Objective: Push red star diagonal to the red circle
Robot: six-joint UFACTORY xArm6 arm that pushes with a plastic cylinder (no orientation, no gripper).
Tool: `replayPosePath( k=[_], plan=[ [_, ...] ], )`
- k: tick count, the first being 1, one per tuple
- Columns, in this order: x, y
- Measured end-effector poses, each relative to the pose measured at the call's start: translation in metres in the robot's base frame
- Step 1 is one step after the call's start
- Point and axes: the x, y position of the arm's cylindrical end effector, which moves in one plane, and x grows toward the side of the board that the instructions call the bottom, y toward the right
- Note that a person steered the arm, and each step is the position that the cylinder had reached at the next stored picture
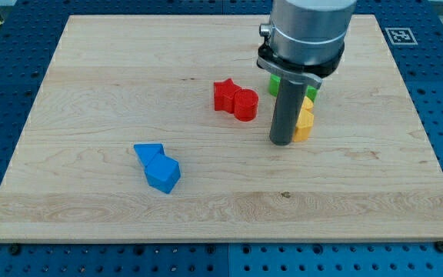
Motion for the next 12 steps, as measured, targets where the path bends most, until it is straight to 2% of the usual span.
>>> replayPosePath(
  k=[2, 4, 5, 8, 10, 12],
  plan=[
    [-0.022, 0.002],
    [-0.071, -0.013],
    [-0.09, -0.035],
    [-0.086, -0.143],
    [-0.09, -0.135],
    [-0.09, -0.095]
  ],
)
